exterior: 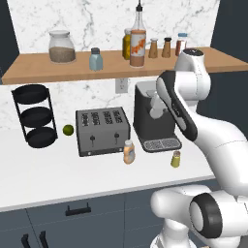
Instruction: Put the shaker and condiment bottle from the counter next to their counterparts in the cabinet.
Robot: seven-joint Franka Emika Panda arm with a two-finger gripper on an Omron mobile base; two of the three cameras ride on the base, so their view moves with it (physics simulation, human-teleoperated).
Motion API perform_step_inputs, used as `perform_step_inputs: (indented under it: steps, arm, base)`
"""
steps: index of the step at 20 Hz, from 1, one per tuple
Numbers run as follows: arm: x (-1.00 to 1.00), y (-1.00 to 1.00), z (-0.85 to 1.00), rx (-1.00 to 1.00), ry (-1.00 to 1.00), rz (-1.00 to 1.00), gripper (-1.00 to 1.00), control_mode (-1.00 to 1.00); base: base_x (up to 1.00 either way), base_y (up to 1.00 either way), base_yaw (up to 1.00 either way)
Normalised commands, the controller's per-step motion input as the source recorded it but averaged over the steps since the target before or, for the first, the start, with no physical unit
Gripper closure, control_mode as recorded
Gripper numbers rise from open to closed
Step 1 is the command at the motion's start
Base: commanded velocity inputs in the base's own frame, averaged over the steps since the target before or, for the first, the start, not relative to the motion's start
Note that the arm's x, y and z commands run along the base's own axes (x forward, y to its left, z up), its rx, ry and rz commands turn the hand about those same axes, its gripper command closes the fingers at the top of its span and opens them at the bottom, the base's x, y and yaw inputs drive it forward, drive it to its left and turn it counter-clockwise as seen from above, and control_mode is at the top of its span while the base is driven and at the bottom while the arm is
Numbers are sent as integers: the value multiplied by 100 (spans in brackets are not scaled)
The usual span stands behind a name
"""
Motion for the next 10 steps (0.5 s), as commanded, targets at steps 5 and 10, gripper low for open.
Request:
perform_step_inputs:
  steps: [5,10]
  arm:
    - [0,-2,-24,-1,0,6,-100,-100]
    - [-11,-49,-55,0,-27,34,-100,-100]
  base:
    - [0,0,0]
    - [0,0,0]
